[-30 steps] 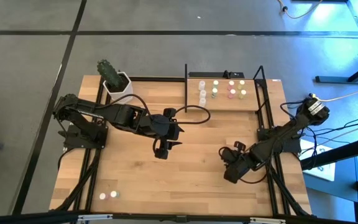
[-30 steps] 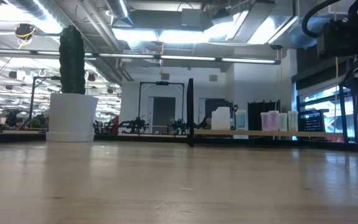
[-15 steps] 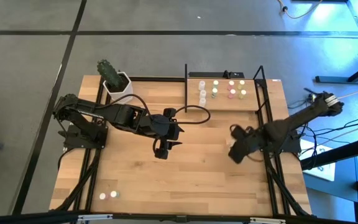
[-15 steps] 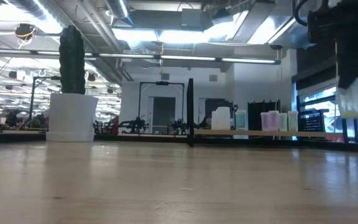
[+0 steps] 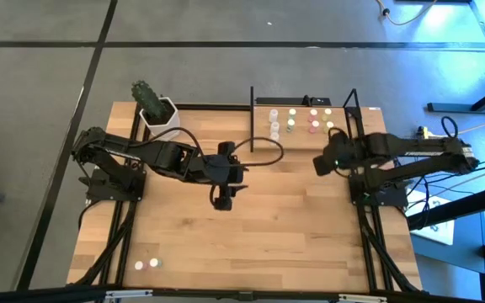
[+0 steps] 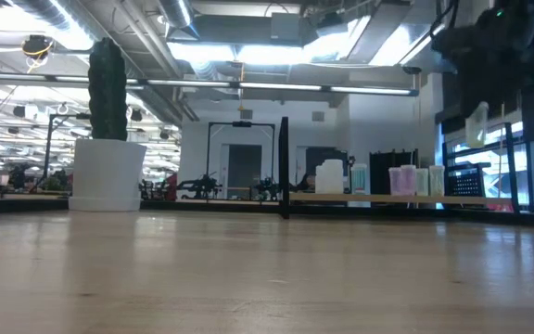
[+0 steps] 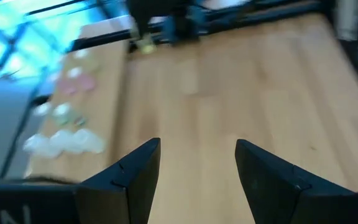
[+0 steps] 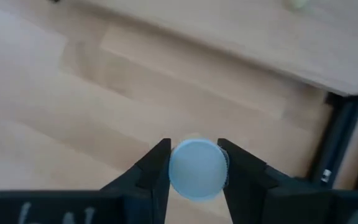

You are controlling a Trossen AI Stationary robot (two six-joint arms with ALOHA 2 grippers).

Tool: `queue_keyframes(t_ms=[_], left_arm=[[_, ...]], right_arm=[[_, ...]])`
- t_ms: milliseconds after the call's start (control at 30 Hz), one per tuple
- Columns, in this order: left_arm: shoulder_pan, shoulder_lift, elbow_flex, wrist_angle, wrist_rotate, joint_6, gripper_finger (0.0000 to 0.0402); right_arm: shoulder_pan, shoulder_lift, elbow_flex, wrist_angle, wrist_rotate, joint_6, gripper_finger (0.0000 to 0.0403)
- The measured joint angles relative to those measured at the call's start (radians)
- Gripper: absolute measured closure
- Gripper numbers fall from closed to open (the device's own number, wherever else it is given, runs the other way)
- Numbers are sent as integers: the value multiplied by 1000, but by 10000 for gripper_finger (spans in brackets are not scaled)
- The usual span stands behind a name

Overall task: Pick and place medicine bottles onto shelf by color
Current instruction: Put the yellow pill bottle on the shelf aligned with the other yellow pill bottles

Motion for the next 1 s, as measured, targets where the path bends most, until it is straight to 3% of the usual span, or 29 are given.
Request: queue_keyframes(t_ms=[233, 433, 833, 1000], left_arm=[[19, 0, 0, 1, -179, -121, 200], [41, 0, 0, 6, -186, -146, 200], [43, 0, 0, 7, -186, -149, 200], [43, 0, 0, 7, -186, -149, 200]], right_arm=[[-243, 1, 0, 6, -39, -169, 280], [-387, 38, 0, 102, -39, -349, 280], [-548, 203, 0, 149, -111, -788, 280], [-601, 219, 0, 177, -111, -896, 280]])
